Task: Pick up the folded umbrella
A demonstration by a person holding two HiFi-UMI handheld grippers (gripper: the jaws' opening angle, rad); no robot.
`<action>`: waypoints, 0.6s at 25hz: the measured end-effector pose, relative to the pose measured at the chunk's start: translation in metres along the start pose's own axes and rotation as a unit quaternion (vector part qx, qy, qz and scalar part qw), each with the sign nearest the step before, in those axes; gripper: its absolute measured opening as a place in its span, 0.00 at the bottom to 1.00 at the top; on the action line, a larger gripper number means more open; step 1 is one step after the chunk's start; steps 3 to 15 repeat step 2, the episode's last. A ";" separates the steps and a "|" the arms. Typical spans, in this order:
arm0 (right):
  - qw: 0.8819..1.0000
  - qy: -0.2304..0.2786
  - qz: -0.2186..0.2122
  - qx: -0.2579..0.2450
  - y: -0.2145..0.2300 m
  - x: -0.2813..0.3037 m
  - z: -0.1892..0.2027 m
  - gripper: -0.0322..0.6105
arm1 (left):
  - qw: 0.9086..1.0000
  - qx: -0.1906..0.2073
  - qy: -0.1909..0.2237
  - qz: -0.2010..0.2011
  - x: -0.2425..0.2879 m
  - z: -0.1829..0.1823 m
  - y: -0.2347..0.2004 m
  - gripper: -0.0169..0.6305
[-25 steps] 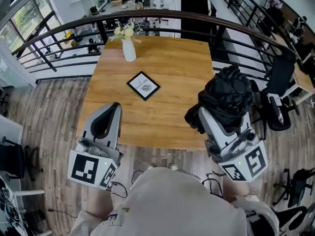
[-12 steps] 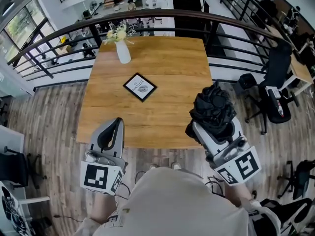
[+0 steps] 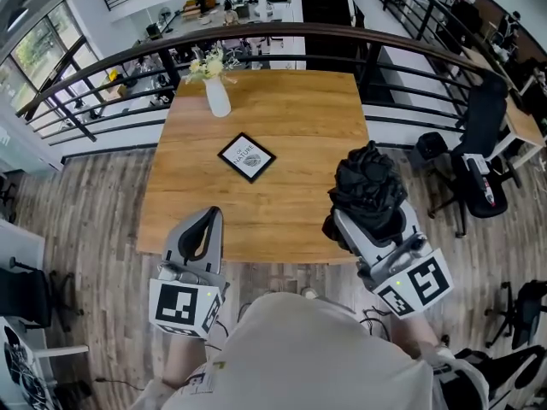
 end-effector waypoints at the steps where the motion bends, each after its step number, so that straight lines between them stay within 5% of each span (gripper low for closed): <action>1: 1.000 -0.001 0.000 0.000 0.000 0.000 0.000 0.47 | 1.000 -0.001 0.000 0.002 0.000 0.000 0.001 0.05; 15: 1.000 -0.003 -0.001 0.000 -0.001 0.001 0.000 0.47 | 1.000 -0.001 0.000 0.004 0.001 -0.001 0.002 0.05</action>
Point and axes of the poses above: the fingertips, and each gripper's own axes: x forward along the fingers, y to its right, z out of its underside, the point moved 7 cm from there along -x, backward along the fingers, and after that the axes turned 6 degrees about -y, right-handed, at the moved point
